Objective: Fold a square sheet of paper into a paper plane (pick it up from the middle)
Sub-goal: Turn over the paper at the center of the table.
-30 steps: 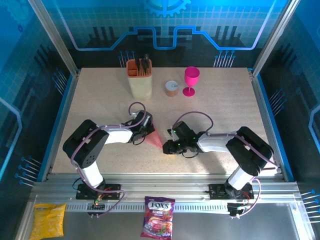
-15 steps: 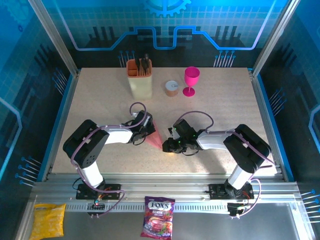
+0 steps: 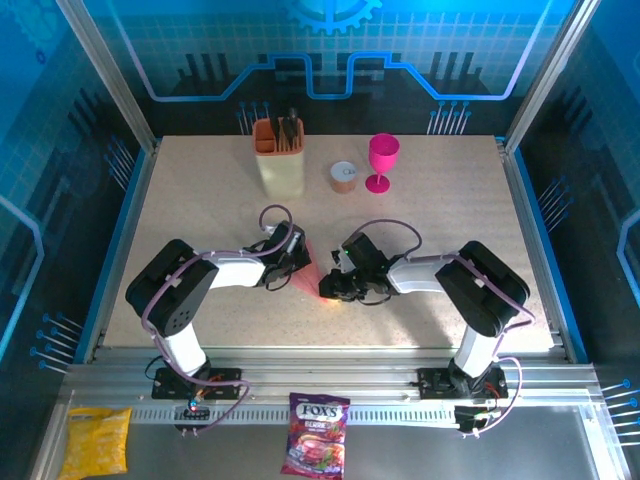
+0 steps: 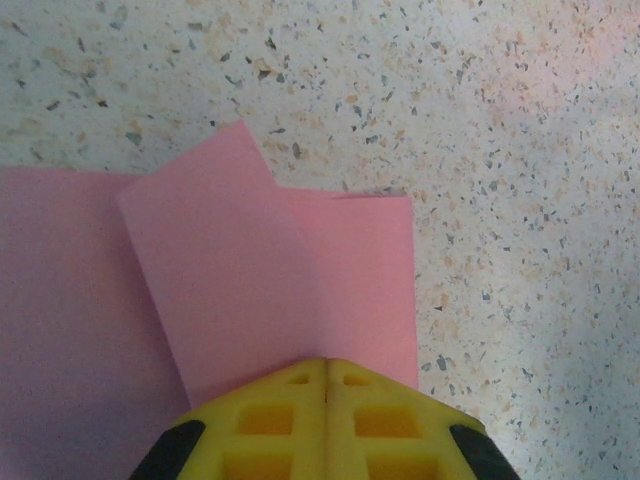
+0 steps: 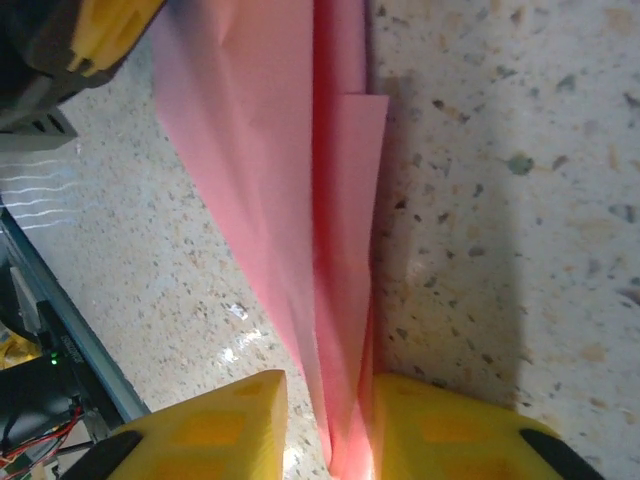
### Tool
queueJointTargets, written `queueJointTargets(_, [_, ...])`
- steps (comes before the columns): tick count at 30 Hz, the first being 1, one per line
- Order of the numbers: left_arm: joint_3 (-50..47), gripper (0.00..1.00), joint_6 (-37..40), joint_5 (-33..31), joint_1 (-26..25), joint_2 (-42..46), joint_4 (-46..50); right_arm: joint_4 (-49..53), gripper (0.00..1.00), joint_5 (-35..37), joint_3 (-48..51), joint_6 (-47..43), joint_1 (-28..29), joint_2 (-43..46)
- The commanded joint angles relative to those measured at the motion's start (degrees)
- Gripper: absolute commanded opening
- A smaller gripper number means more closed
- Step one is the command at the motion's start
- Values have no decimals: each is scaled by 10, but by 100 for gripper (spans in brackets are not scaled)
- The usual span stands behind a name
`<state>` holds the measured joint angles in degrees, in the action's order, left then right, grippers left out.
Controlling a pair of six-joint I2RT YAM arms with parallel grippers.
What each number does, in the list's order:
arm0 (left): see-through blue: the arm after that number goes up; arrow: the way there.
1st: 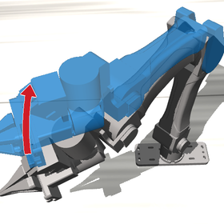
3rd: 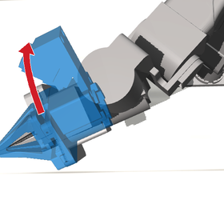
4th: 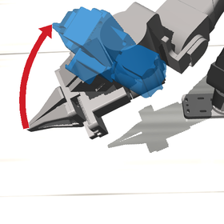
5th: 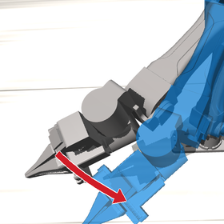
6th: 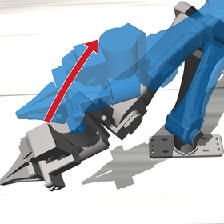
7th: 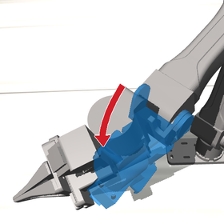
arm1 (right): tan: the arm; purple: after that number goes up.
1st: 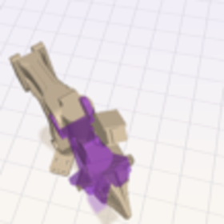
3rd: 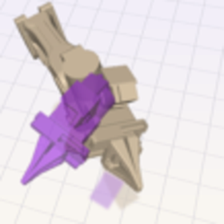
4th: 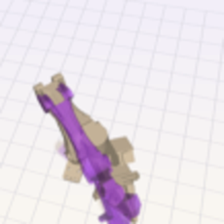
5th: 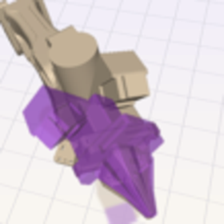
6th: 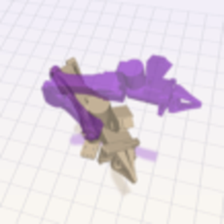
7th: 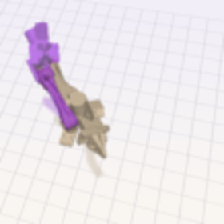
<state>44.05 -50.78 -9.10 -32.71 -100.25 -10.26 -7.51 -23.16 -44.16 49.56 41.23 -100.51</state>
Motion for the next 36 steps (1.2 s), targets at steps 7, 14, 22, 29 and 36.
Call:
queueJointTargets(7, [-30, 0, 13, 34, -9, -33, 94, -107, 29, 31, -13, 8, 8, -32])
queueJointTargets(14, [-28, 0, 17, 36, -8, -14, 101, -120, 0, 25, 2, 16, 2, -21])
queueJointTargets(22, [-30, 0, 27, 40, 105, 123, 133, 46, 0, 52, 35, -35, -22, 145])
queueJointTargets(29, [-43, 15, 42, 96, 138, 241, 181, 476, 0, 309, -99, -153, -17, 288])
queueJointTargets(36, [-121, 22, 5, 134, 138, 337, 193, 805, 0, 665, -236, -100, 43, 202])
